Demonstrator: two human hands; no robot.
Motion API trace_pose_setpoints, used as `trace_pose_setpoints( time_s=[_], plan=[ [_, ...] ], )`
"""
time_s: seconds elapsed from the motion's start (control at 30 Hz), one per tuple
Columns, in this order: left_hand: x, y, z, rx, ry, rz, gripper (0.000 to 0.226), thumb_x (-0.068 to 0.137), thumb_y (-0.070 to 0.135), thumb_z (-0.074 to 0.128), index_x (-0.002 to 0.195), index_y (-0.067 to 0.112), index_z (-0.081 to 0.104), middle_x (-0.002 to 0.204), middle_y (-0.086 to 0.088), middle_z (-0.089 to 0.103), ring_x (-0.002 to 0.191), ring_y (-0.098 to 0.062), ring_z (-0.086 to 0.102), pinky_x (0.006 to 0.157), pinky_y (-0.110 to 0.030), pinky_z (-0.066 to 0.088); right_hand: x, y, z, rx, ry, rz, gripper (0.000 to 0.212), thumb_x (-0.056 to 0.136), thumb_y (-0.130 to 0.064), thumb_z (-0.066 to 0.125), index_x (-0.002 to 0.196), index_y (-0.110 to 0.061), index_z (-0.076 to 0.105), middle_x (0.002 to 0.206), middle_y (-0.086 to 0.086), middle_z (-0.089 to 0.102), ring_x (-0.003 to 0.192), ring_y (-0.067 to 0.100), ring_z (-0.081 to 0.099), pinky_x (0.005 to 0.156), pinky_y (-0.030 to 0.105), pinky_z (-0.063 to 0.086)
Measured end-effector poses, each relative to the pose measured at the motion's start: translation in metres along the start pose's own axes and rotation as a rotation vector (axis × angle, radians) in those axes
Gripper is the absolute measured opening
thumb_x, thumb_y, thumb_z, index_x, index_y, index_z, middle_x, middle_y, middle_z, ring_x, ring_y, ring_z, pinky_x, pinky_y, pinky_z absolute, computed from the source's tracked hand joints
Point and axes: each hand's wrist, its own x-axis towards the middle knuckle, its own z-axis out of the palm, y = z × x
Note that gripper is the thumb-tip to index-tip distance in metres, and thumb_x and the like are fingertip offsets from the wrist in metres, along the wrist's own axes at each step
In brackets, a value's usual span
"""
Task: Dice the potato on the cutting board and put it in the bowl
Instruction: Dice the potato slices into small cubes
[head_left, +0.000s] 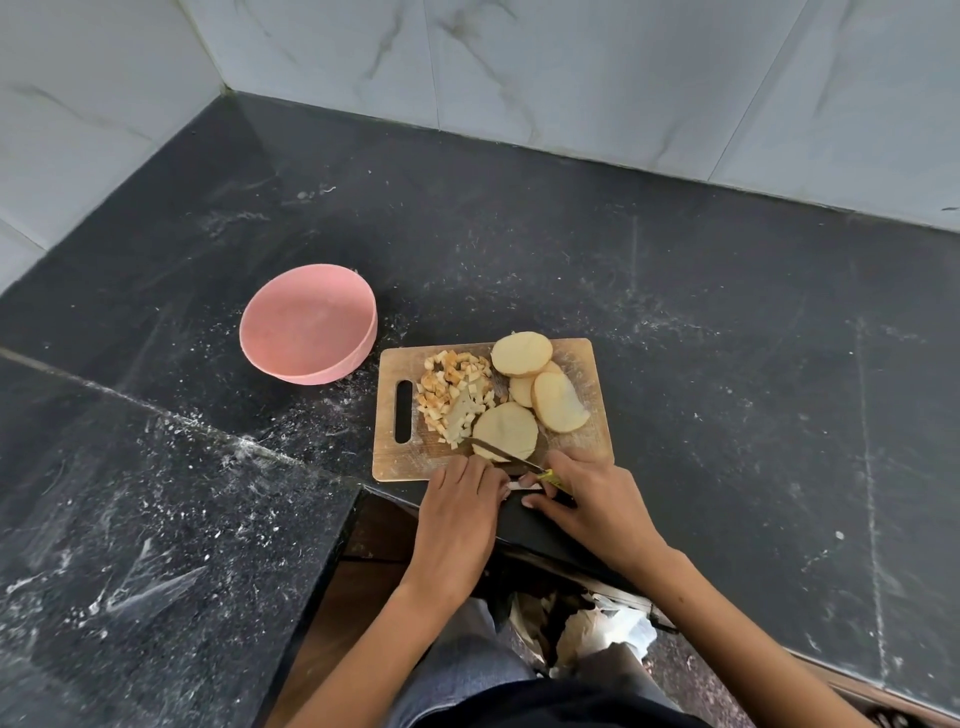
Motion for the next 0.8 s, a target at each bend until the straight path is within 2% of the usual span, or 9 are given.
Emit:
trace_pose_setpoints(
  time_s=[0.07, 0.17, 0.27, 0.33, 0.43, 0.57, 0.67, 0.73, 0.8],
  plan=[
    [0.002, 0.002, -0.004, -0.076, 0.005, -0.02, 0.026, 0.097, 0.025, 0.041, 0.089, 0.015, 0.064, 0.084, 0.002, 0.056, 0.08, -0.018, 0.051, 0.069, -0.03, 0.037, 0.002, -0.001, -0.002, 0.025, 0.033, 0.043, 0.034, 0.078, -0.032, 0.074, 0.073, -0.021, 0.043, 0.071, -0.01, 0.06, 0.062, 0.013, 0.057, 0.045, 0.031, 0.043],
    [0.007, 0.002, -0.009, -0.185, 0.007, -0.075, 0.024, 0.097, 0.028, 0.043, 0.092, 0.017, 0.064, 0.088, 0.004, 0.058, 0.084, -0.016, 0.051, 0.072, -0.03, 0.042, 0.007, -0.006, -0.004, 0.073, 0.097, 0.062, 0.038, 0.076, -0.027, 0.079, 0.07, -0.021, 0.042, 0.064, -0.014, 0.057, 0.055, 0.009, 0.053, 0.045, 0.026, 0.039],
    [0.014, 0.0, -0.012, -0.22, 0.017, -0.099, 0.026, 0.097, 0.031, 0.046, 0.091, 0.018, 0.068, 0.088, 0.005, 0.059, 0.084, -0.016, 0.053, 0.072, -0.032, 0.044, 0.013, -0.002, -0.004, 0.141, 0.08, 0.113, 0.038, 0.079, -0.026, 0.075, 0.072, -0.023, 0.038, 0.075, -0.016, 0.067, 0.063, 0.008, 0.06, 0.052, 0.027, 0.046],
    [0.018, -0.002, -0.013, -0.213, 0.041, -0.099, 0.023, 0.094, 0.03, 0.052, 0.088, 0.019, 0.071, 0.087, 0.005, 0.059, 0.084, -0.016, 0.053, 0.073, -0.031, 0.04, 0.015, 0.002, -0.002, 0.077, 0.035, 0.108, 0.032, 0.083, -0.028, 0.071, 0.075, -0.021, 0.04, 0.075, -0.009, 0.067, 0.065, 0.014, 0.061, 0.054, 0.033, 0.049],
    [0.022, -0.008, -0.014, -0.21, 0.063, -0.108, 0.01, 0.081, 0.027, 0.076, 0.086, 0.018, 0.074, 0.094, 0.003, 0.061, 0.092, -0.018, 0.052, 0.078, -0.029, 0.036, 0.018, 0.003, 0.003, 0.015, 0.033, 0.058, 0.024, 0.085, -0.024, 0.067, 0.078, -0.018, 0.045, 0.073, -0.003, 0.064, 0.064, 0.02, 0.059, 0.051, 0.038, 0.048],
    [0.033, -0.016, -0.015, -0.164, -0.079, -0.114, 0.042, 0.068, 0.039, 0.084, 0.105, 0.023, 0.072, 0.117, -0.004, 0.064, 0.112, -0.024, 0.051, 0.09, -0.035, 0.035, 0.02, 0.0, 0.006, 0.044, 0.078, 0.128, 0.036, 0.084, -0.026, 0.068, 0.075, -0.027, 0.032, 0.077, -0.007, 0.067, 0.066, 0.016, 0.059, 0.052, 0.038, 0.049],
    [0.044, -0.018, -0.016, -0.098, -0.15, -0.085, 0.051, 0.065, 0.047, 0.084, 0.108, 0.023, 0.072, 0.117, -0.004, 0.067, 0.11, -0.025, 0.053, 0.088, -0.033, 0.03, 0.017, -0.003, 0.003, 0.104, 0.088, 0.189, 0.036, 0.08, -0.023, 0.074, 0.074, -0.026, 0.038, 0.077, -0.011, 0.066, 0.067, 0.01, 0.06, 0.055, 0.035, 0.051],
    [0.049, -0.018, -0.017, -0.085, -0.148, -0.066, 0.048, 0.065, 0.049, 0.083, 0.104, 0.023, 0.074, 0.114, -0.003, 0.068, 0.106, -0.02, 0.046, 0.083, -0.032, 0.028, 0.013, 0.001, -0.001, 0.147, 0.095, 0.239, 0.028, 0.08, -0.032, 0.073, 0.078, -0.021, 0.048, 0.076, -0.01, 0.066, 0.065, 0.01, 0.061, 0.057, 0.034, 0.051],
    [0.052, -0.02, -0.017, -0.08, -0.155, -0.044, 0.045, 0.062, 0.049, 0.084, 0.099, 0.024, 0.075, 0.113, -0.003, 0.068, 0.102, -0.019, 0.042, 0.081, -0.032, 0.027, 0.009, 0.007, -0.007, 0.21, 0.137, 0.292, 0.033, 0.083, -0.046, 0.065, 0.082, -0.015, 0.053, 0.071, -0.007, 0.064, 0.061, 0.012, 0.06, 0.056, 0.035, 0.05]
  ],
)
